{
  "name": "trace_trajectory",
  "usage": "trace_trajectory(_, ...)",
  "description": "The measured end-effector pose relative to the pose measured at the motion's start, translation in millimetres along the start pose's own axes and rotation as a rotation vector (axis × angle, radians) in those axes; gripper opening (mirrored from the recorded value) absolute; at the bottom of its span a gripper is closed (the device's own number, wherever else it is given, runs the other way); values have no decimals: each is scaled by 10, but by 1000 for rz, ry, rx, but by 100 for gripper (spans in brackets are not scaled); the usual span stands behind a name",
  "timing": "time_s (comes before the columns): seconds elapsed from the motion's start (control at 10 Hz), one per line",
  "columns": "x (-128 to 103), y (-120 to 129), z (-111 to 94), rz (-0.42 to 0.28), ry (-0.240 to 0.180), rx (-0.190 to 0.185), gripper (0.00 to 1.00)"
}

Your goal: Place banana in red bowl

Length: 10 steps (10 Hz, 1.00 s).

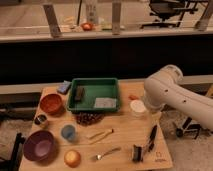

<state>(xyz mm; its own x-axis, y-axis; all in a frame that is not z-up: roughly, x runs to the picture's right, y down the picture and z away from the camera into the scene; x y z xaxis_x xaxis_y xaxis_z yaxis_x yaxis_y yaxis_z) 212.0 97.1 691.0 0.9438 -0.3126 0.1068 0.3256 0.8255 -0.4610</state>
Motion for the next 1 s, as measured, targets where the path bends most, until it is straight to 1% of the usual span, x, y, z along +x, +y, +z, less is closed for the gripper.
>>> trace_trajectory(0.2,-175,-89,19,-49,-6,8,80)
trace_trajectory(0.4,-250,-124,44,-84,-6,15,80)
trace_trajectory(0.7,-380,-185,85,-161,-3,21,80)
trace_trajectory(0.9,-567,-276,109,-224,-1,24,80)
trace_trajectory(1.0,-583,-285,124,-243,2,24,80)
